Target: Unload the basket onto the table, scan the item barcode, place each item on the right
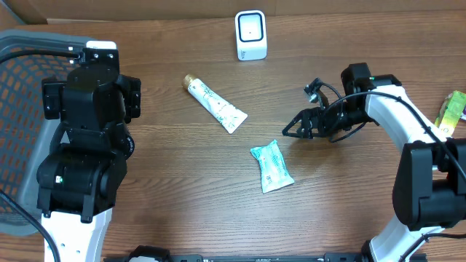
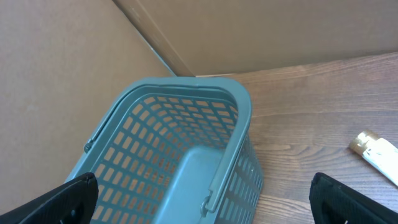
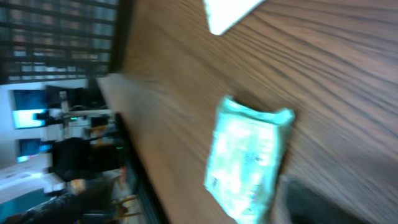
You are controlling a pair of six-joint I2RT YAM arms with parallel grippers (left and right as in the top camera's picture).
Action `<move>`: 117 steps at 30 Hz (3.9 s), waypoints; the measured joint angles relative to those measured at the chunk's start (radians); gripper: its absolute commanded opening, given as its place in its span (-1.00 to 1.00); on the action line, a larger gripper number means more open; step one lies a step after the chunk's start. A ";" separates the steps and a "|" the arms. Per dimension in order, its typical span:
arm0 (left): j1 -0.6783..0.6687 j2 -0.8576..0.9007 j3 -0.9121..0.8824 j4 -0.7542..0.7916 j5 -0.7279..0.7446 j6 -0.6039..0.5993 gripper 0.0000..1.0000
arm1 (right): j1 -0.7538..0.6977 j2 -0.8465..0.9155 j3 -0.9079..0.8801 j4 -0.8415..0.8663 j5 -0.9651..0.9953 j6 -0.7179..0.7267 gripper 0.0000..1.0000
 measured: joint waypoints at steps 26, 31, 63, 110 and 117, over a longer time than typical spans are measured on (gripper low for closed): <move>0.000 0.000 0.000 0.000 0.000 0.000 0.99 | 0.184 0.002 -0.181 0.294 0.273 0.211 1.00; 0.000 0.000 0.000 0.000 0.000 0.000 0.99 | 0.248 0.007 -0.175 0.303 0.286 0.248 1.00; 0.000 0.000 0.000 0.000 0.000 0.000 0.99 | 0.280 0.082 -0.118 0.314 0.243 0.316 1.00; 0.000 0.000 0.000 0.000 0.000 0.000 0.99 | 0.385 0.038 -0.172 0.394 0.527 0.365 -0.66; 0.000 0.000 0.000 0.000 0.000 0.000 0.99 | 0.385 0.064 -0.169 0.375 0.425 0.376 -0.93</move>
